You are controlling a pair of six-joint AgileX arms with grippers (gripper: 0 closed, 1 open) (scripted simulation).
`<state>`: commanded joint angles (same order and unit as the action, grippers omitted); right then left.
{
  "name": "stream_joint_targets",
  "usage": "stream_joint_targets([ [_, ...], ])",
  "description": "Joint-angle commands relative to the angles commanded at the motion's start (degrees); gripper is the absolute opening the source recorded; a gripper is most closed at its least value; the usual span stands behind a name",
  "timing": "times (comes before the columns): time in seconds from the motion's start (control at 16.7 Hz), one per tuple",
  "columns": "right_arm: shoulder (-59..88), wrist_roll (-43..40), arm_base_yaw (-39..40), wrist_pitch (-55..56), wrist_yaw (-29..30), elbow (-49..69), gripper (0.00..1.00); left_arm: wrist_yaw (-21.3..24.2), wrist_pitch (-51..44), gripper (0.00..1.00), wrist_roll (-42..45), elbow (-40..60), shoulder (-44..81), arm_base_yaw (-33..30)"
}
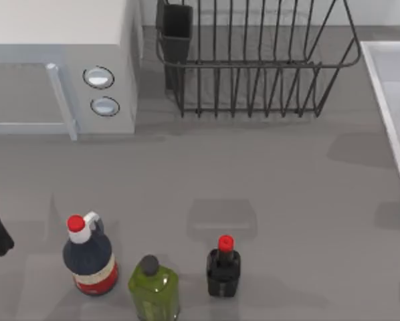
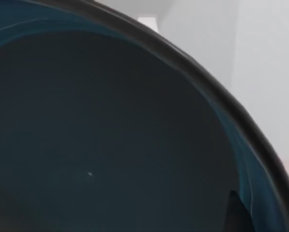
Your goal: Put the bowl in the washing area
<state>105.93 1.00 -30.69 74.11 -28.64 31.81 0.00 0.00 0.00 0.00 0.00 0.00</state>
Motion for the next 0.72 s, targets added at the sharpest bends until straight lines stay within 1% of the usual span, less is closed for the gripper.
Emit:
stream_joint_targets([
  [0.18,10.6,-0.1,0.1,13.4,0.1,-1.8,0.0,0.0,0.0,1.0,0.0,0.0,0.0,0.0],
  [0.36,18.0,-0.2,0.3,22.1,0.3,-3.2,0.0,0.0,0.0,1.0,0.0,0.0,0.0,0.0],
  [0.48,20.6,-0.2,0.4,24.8,0.4,-3.7,0.0,0.0,0.0,1.0,0.0,0.0,0.0,0.0],
  [0.72,21.1,-0.2,0.4,25.3,0.4,-3.8,0.0,0.0,0.0,1.0,0.0,0.0,0.0,0.0],
])
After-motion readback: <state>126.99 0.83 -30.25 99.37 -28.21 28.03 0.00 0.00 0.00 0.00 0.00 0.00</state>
